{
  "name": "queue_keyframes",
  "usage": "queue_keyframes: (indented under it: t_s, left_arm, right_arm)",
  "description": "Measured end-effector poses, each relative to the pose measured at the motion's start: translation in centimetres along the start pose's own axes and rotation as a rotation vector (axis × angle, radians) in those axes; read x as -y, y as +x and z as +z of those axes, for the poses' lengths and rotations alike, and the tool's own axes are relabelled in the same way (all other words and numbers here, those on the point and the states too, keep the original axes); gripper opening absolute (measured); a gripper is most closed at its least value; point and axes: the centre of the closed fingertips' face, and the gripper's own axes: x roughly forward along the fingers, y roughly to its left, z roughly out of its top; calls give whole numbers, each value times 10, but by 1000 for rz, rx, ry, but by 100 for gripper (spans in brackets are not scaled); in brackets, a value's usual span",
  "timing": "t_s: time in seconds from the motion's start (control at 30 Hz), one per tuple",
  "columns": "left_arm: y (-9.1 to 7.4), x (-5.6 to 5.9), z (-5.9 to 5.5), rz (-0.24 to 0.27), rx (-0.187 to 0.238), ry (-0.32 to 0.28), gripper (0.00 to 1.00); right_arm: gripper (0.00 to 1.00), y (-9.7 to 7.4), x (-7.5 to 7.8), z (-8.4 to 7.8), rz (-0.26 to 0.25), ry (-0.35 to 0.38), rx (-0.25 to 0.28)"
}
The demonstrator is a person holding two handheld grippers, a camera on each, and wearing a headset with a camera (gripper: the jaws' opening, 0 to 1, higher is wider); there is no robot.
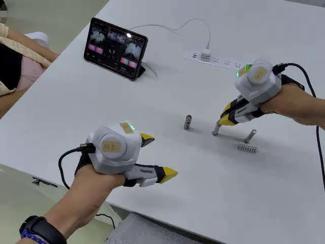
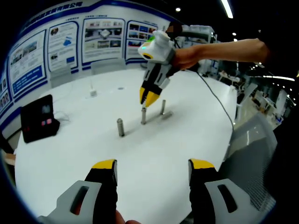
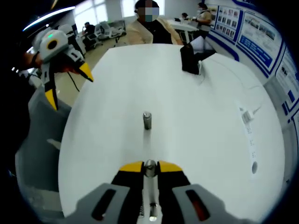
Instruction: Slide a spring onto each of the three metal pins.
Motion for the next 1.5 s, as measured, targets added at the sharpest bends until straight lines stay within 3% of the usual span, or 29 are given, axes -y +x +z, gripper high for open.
queue_keyframes:
  t_s: [0.6,1.33,1.5]
  left_arm:
    - [-4,-4,-1,11,-6,2,62]
    - [2,5,-1,-2,-9,-2,62]
    - [3,6,0,-3,-7,-1,62]
  right_arm:
    - [13,20,0,-7,21,-12,-45]
    - [13,42,0,-18,24,3,-66]
    - [20,43,-5,-18,22,1,-63]
